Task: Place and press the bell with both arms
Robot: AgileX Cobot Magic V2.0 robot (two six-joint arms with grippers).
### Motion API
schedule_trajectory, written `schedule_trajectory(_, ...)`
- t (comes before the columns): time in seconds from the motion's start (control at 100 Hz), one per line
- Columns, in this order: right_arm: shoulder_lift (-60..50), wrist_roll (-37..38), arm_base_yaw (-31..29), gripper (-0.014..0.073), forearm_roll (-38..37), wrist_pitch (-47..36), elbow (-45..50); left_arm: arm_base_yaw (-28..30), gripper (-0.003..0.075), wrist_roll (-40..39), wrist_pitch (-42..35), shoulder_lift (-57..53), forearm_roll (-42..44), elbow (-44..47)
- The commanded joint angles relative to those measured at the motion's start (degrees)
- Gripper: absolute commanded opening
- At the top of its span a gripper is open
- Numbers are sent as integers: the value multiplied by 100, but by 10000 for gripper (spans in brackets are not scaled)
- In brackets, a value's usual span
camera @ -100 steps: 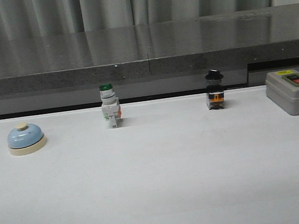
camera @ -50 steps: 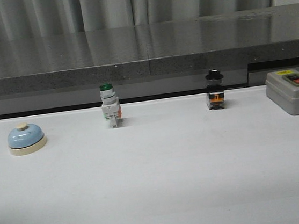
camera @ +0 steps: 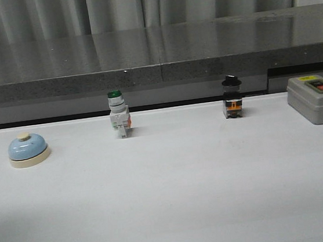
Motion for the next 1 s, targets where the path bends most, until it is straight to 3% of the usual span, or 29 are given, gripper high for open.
schedule_trajectory(0.0, -100, -17, -30, -60, -18, -472, -80, 17, 588, -53, -322, 333, -108, -448)
schedule_trajectory(0.54, -100, -17, -30, -60, -18, -472, -80, 17, 588, -53, -350, 2934, -119, -2095)
schedule_trajectory(0.99, -100, -17, -30, -60, -18, -472, -80, 17, 588, -53, -524, 4234, -119, -2526)
